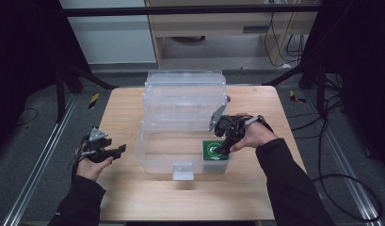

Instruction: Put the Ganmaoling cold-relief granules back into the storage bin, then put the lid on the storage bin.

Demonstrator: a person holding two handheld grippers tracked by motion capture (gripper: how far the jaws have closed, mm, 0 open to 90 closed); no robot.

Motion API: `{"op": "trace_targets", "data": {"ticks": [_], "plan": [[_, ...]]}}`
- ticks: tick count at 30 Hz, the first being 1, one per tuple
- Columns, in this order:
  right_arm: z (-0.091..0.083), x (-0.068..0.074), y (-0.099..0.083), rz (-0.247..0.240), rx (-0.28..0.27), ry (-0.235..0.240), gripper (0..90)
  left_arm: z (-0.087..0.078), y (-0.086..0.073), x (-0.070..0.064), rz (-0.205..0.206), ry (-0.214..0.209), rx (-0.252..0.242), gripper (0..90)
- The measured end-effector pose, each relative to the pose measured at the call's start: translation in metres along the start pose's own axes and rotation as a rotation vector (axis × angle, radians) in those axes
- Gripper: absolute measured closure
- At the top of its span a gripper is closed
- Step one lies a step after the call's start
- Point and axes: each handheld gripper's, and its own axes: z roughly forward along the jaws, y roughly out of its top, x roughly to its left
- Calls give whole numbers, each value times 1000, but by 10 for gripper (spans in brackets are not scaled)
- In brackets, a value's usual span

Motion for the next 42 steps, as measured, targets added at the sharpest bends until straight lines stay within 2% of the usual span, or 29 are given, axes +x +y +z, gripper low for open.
{"op": "trace_targets", "data": {"ticks": [3,5,6,7,13,19,24,35,42], "plan": [[-3,1,-1,15,-13,-12,258,0,0,0,3,-1,-5,318],[-7,4,-3,32,-49,-22,280,0,0,0,4,-3,-9,321],[-7,4,-3,32,-49,-22,280,0,0,0,4,-3,-9,320],[-8,6,-4,65,-78,-15,296,0,0,0,5,-5,-12,321],[-8,15,-5,61,-123,-27,319,0,0,0,1,-8,-16,324],[-3,25,1,49,-133,-4,306,0,1,0,-1,-8,-19,325],[3,32,11,36,-164,8,318,-1,1,0,-3,-7,-22,326],[20,37,20,30,-153,30,349,-2,1,1,-2,-8,-25,326],[31,42,25,11,-121,41,391,-3,2,2,-6,-7,-33,330]]}}
